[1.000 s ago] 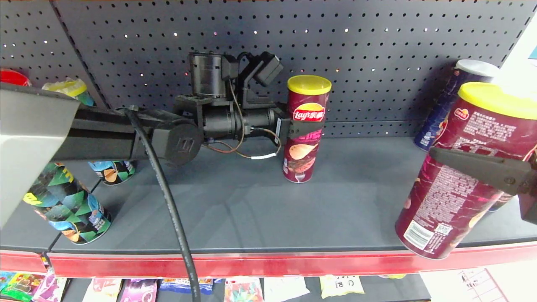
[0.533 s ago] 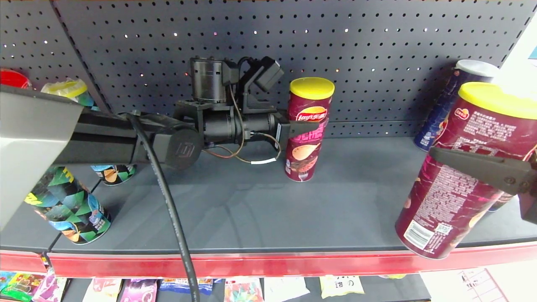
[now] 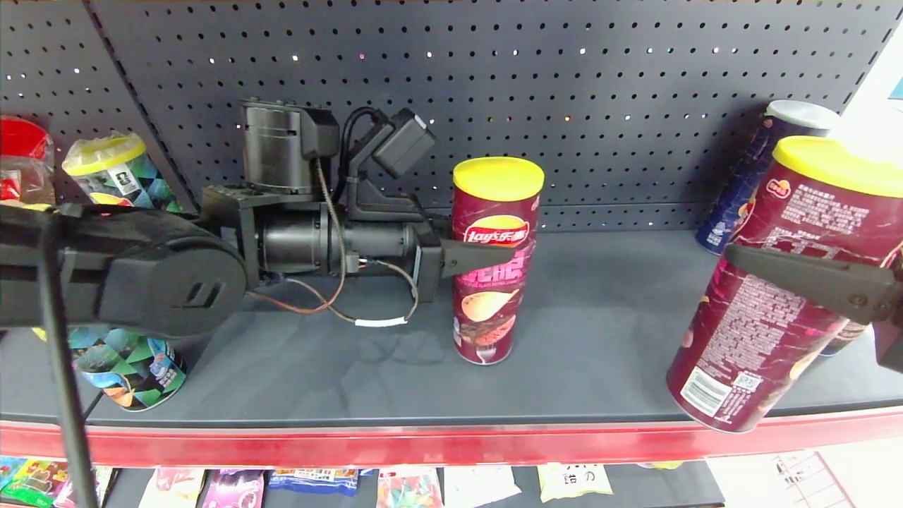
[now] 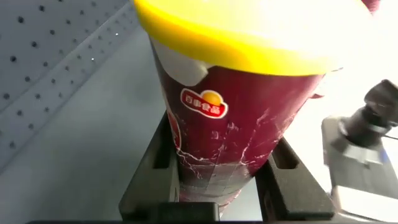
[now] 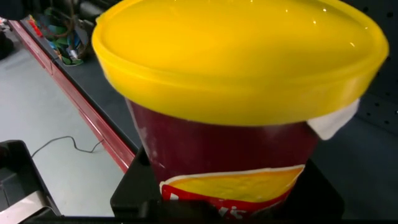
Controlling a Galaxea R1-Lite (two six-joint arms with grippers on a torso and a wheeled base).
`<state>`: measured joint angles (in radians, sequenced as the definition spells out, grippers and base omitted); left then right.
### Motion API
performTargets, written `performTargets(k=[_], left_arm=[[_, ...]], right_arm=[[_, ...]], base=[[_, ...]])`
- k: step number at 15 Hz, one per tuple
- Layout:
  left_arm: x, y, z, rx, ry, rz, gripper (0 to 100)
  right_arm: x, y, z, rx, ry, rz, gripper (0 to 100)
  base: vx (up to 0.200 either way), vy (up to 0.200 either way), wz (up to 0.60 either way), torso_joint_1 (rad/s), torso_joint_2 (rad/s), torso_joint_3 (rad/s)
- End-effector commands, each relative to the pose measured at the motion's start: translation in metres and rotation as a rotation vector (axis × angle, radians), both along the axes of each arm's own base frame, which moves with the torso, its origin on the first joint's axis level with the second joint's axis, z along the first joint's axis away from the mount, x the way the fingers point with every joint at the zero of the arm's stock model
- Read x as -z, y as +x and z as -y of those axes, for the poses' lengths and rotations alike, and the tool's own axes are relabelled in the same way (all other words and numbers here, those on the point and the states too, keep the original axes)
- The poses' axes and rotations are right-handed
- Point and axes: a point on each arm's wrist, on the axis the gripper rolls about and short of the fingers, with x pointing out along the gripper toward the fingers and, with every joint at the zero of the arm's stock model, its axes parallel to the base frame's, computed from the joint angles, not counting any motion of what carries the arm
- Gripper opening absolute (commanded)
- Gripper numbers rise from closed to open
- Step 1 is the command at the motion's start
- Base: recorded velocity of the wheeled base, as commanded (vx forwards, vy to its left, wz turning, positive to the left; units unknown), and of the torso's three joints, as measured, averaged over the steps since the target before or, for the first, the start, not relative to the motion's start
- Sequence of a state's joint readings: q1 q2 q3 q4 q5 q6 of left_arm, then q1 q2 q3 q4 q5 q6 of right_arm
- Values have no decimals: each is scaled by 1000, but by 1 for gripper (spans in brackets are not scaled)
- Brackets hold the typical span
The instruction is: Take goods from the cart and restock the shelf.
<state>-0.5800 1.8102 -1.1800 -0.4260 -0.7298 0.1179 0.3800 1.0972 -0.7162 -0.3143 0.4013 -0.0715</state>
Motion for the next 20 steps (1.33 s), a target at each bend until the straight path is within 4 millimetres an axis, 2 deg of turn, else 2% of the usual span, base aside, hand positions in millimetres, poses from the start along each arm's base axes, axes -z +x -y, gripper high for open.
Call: performTargets(k=[1, 5, 9, 13, 20], left_arm=[[-12, -25, -16, 14, -16, 19, 0], [1, -36, -25, 30, 25, 34, 0], [2, -39, -27, 36, 29, 40, 0], [11, -50, -34, 38, 45, 11, 0], [15, -51, -35, 54, 39, 0, 0]], right_arm=[[0, 0, 0, -1, 0, 1, 0], [-1, 0, 0, -1, 2, 5, 0], [-1, 0, 0, -1, 0, 3, 0], [0, -1, 0, -1, 0, 3, 0], [1, 0, 0, -3, -1, -2, 0]], base=[[0, 0, 0, 0, 0, 0], [0, 0, 0, 0, 0, 0], [0, 0, 0, 0, 0, 0], [0, 0, 0, 0, 0, 0], [0, 0, 0, 0, 0, 0]])
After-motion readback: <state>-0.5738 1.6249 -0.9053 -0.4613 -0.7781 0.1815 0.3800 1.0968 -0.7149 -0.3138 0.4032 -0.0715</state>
